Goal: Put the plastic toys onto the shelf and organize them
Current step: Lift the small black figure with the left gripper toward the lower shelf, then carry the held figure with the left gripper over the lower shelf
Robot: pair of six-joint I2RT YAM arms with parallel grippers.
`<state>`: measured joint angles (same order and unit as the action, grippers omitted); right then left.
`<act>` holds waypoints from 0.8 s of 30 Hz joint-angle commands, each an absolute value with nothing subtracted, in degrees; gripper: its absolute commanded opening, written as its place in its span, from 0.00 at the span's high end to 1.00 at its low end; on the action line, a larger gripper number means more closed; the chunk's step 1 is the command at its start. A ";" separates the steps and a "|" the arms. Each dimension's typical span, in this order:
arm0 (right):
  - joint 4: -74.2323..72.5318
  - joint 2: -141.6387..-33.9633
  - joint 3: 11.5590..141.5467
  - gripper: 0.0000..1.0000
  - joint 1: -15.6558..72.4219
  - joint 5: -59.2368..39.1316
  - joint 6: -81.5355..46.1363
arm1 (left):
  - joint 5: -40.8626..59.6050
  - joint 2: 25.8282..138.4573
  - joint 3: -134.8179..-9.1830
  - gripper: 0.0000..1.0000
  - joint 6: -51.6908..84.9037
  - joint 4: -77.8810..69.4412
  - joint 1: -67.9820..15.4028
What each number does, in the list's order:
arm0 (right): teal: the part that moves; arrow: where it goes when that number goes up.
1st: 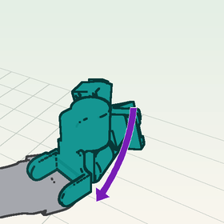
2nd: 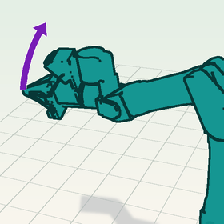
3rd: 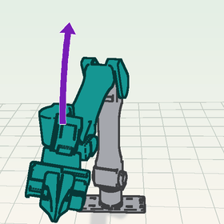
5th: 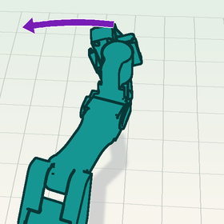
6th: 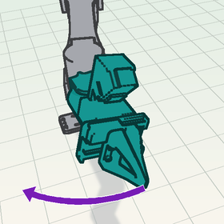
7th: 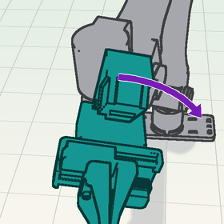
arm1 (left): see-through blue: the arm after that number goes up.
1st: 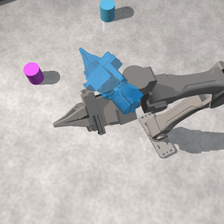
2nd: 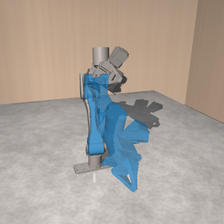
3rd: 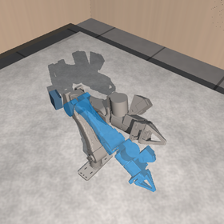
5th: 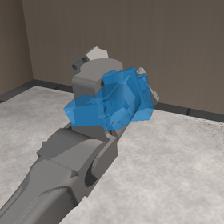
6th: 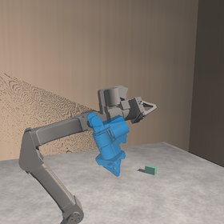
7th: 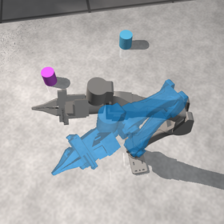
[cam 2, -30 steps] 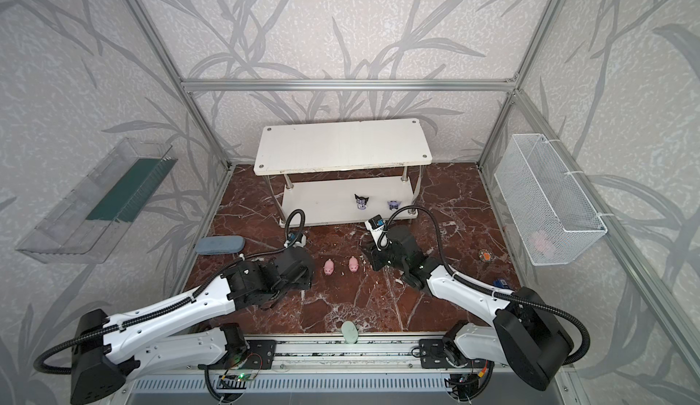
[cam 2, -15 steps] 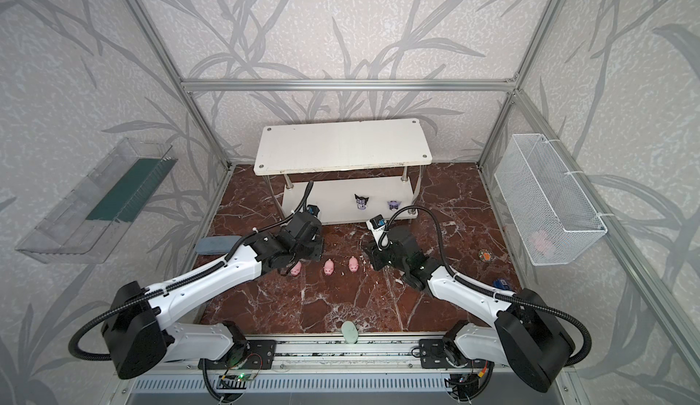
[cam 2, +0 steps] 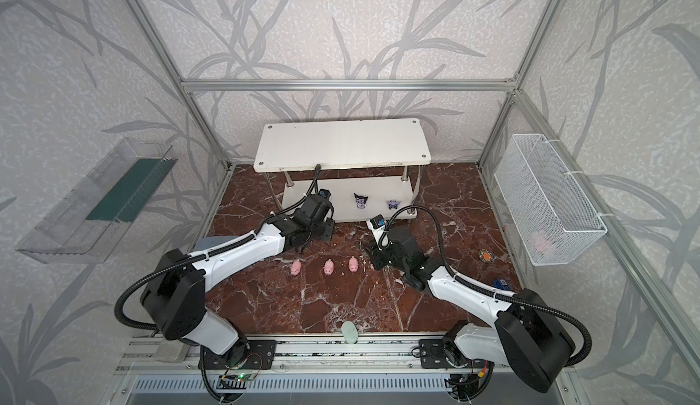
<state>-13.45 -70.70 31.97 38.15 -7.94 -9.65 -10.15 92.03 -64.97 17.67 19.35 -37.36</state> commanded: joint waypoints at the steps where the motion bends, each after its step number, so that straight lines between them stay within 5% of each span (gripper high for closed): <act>1: -13.50 -69.78 31.20 0.70 38.14 -7.38 -9.14 | -12.15 93.95 -67.54 0.70 16.11 16.90 -36.62; 24: -14.21 -70.93 31.16 0.70 38.19 -8.09 -9.31 | -13.10 102.05 -67.16 0.72 15.97 5.59 -35.60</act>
<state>-13.47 -70.78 31.94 38.15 -7.99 -9.61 -12.38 100.90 -67.42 16.47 7.64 -36.21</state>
